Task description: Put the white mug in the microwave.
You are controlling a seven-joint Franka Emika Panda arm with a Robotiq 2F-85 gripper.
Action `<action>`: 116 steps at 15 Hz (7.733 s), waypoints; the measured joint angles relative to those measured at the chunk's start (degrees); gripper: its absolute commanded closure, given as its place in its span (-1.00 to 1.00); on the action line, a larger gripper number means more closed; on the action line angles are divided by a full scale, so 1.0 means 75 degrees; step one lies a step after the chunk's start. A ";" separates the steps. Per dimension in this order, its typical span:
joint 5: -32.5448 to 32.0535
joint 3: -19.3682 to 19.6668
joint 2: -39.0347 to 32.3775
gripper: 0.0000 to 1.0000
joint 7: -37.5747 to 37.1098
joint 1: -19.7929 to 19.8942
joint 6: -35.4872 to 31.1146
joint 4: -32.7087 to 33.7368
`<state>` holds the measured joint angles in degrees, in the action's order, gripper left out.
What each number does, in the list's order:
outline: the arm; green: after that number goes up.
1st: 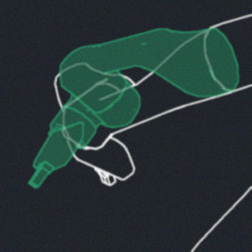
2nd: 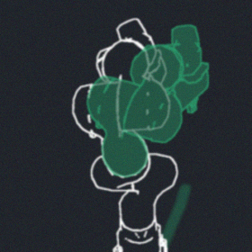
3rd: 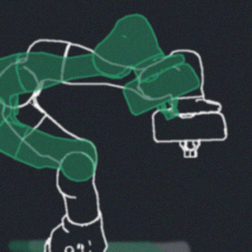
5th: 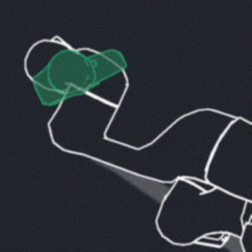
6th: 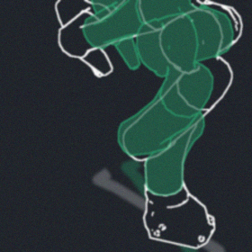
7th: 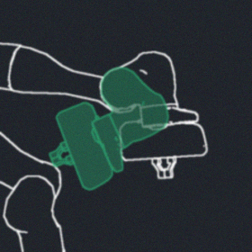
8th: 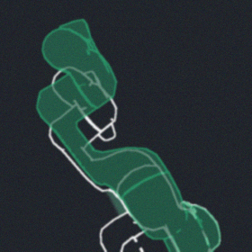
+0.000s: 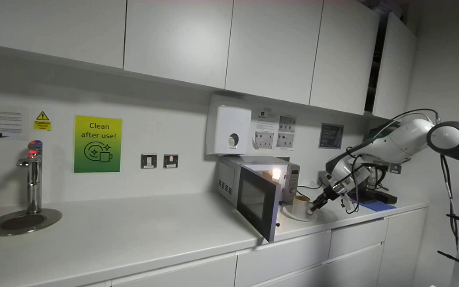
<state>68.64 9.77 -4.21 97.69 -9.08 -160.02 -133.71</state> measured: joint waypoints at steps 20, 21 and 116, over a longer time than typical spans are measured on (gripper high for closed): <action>0.0017 0.0001 0.0242 0.91 -0.0379 0.0004 -0.0002 0.0009; 0.0009 0.0001 0.0242 0.91 -0.0384 0.0004 -0.0002 0.0009; -0.2582 -0.0729 -0.2342 0.91 -0.5501 -0.0777 -0.0996 0.3852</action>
<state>49.27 4.30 -21.78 56.44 -14.91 -167.49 -104.82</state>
